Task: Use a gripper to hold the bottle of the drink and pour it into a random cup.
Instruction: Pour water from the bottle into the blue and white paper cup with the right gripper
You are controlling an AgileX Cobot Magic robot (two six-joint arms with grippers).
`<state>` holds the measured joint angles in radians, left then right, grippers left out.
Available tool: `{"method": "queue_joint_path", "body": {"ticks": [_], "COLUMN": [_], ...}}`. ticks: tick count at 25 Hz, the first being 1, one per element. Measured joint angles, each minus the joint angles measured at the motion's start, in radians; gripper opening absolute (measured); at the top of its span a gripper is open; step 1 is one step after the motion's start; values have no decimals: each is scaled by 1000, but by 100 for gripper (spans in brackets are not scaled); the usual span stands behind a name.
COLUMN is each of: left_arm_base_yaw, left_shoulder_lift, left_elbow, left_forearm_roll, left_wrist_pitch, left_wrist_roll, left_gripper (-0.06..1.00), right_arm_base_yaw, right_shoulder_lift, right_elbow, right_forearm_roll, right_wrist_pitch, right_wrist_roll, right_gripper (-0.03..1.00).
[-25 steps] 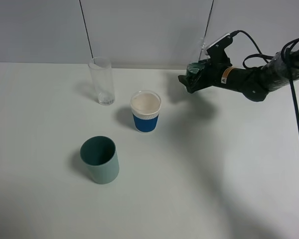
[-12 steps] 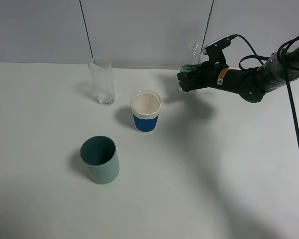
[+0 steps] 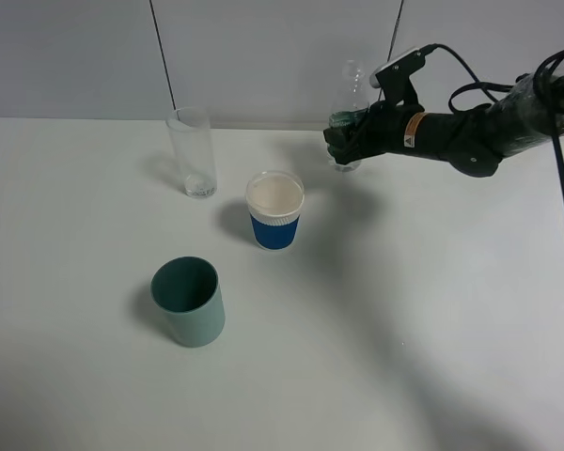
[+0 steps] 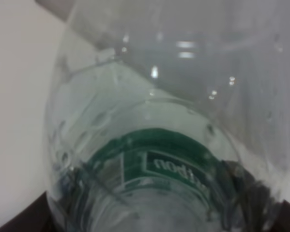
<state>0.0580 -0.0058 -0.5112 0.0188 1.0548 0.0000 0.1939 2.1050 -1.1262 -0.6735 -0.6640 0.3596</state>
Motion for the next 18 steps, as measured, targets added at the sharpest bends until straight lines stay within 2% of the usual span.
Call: {"method": "queue_joint_path", "body": {"ticks": [12, 15, 18], "left_arm_base_yaw": [0, 0, 0], "left_shoulder_lift": [0, 0, 0], "left_elbow": [0, 0, 0], "left_forearm_roll": [0, 0, 0], "left_wrist_pitch": [0, 0, 0], "left_wrist_roll": [0, 0, 0], "left_gripper": [98, 98, 98], "right_arm_base_yaw": [11, 33, 61], "right_shoulder_lift": [-264, -333, -389], "right_elbow": [180, 208, 214], "right_forearm_roll": [29, 30, 31], "right_wrist_pitch": [5, 63, 181], "right_wrist_roll": [8, 22, 27], "right_gripper": [55, 55, 55]}}
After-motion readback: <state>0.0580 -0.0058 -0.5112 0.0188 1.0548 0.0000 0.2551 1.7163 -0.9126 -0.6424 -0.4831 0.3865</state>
